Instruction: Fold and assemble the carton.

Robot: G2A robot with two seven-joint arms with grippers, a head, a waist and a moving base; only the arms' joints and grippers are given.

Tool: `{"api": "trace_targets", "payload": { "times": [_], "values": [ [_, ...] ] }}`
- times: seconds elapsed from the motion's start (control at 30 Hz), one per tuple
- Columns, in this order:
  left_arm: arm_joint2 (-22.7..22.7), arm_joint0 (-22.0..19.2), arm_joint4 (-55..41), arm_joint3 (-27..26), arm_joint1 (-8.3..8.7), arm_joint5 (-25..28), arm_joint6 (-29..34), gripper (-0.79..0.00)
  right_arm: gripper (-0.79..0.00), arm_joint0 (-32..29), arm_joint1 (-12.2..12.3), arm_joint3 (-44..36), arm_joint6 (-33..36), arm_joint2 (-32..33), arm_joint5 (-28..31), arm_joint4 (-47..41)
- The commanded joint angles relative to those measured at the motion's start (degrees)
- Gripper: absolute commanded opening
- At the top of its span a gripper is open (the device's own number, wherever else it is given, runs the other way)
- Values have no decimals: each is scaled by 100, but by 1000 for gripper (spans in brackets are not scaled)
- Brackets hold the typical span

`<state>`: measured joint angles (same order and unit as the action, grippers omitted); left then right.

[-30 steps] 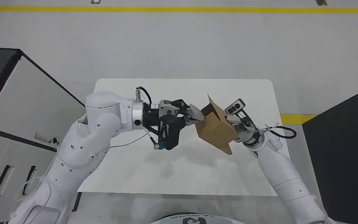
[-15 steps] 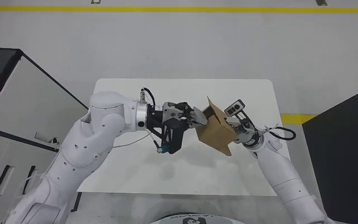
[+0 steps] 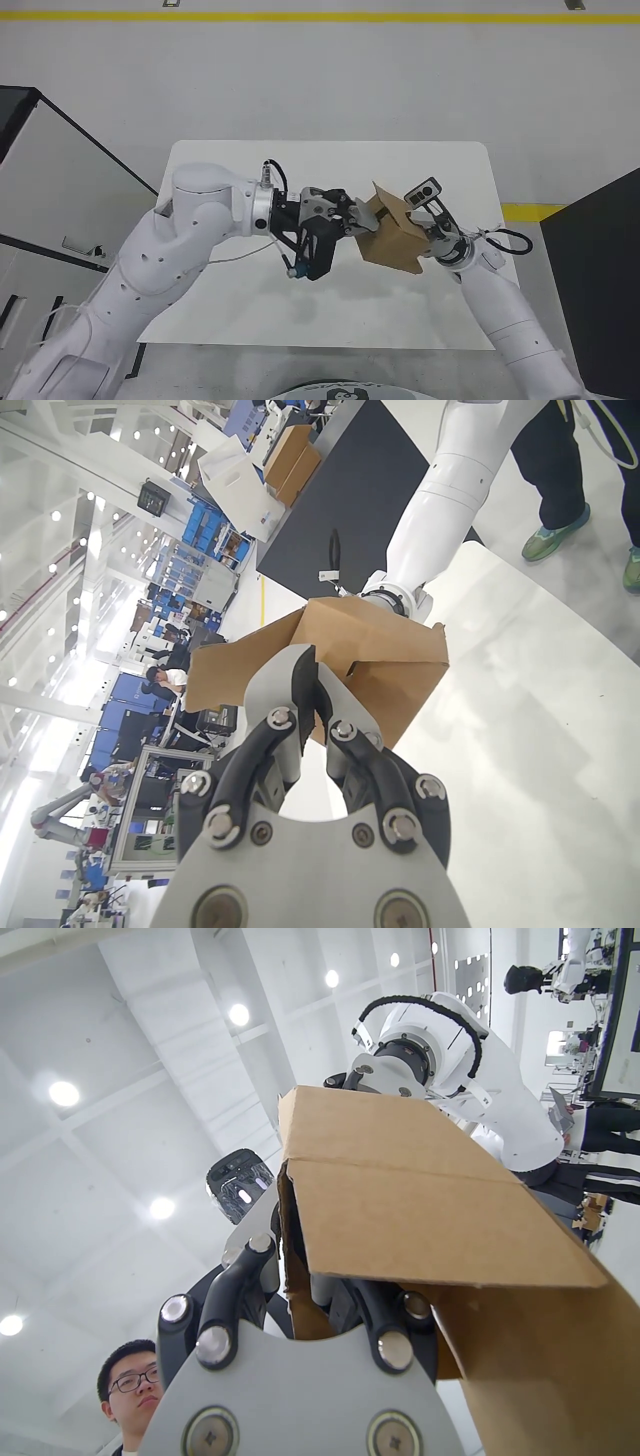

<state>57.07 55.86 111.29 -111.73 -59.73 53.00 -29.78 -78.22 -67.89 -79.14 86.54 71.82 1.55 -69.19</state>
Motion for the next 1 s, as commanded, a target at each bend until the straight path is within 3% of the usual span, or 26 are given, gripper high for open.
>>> {"api": "trace_targets", "payload": {
  "times": [0.0, 0.97],
  "values": [
    [-33, -19, 10, -11, 3, -1, 16, -785, -785, 3, -3, 4, 16, -2, -16, -3],
    [-409, -244, -52, 4, 23, 13, 372, -785, -785, -60, -38, 48, 15, 40, -128, 19]
  ]
}}
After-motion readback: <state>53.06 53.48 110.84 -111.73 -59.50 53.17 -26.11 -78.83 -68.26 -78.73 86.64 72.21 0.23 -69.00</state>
